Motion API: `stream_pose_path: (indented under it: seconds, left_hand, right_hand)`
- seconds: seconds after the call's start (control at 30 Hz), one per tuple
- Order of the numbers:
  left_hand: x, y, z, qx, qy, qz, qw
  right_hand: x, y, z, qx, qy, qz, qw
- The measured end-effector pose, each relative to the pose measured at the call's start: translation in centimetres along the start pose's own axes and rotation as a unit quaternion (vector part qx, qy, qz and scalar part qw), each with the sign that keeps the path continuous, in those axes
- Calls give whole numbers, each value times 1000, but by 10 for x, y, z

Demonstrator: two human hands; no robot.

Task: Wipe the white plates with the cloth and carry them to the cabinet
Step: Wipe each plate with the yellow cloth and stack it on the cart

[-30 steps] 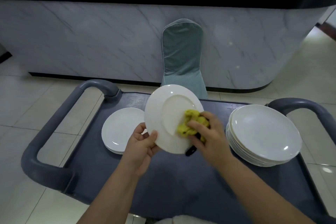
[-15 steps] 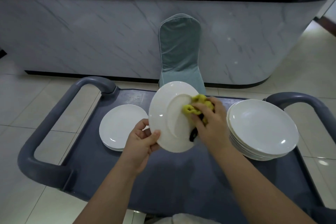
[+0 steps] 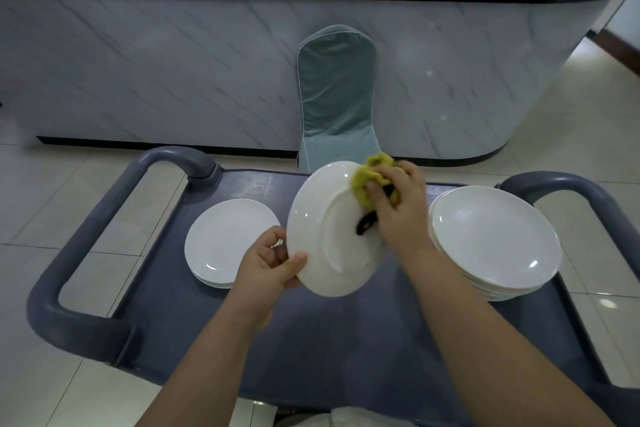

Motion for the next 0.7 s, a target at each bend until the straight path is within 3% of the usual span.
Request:
stream_pose_path:
  seconds: [0.17,0.23,0.33,0.4,0.53,0.6,0.7]
  left_hand:
    - [10,-2,-7,11,-8,22,1000]
    - [7,1,-10,15,-9,11,1000]
    - [3,8,-16,27,-39,8,999]
    - [5,11,-18,28,-36,11,999]
    - [6,9,-27,75,7,4,997]
    - [3,9,-24,62,9,1,998]
    - [-6,13,-22,37,67,-21,997]
  right_hand:
    - [-100,28,71,-134,9,-260,956]
    - [-89,10,69,-130,-2,-217,967]
    - [-43,-27,54,-79,-24,-17,996]
    - [-55,-24,61,-105,-8,-41,994]
    - [-121,30,88,-206,-21,-296,932]
    - [-107,13,92,-206,-23,-265,942]
    - [-47,-29,88,-166,-46,-80,982]
Point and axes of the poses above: each hand's wrist, its own y-axis away from the middle knuckle, its own z-axis out of the palm, x = y × z, the point moved 8 cm from there along -y, towards the middle knuckle, and after that the axes turned 14 degrees about -z, right-handed, at the moved point
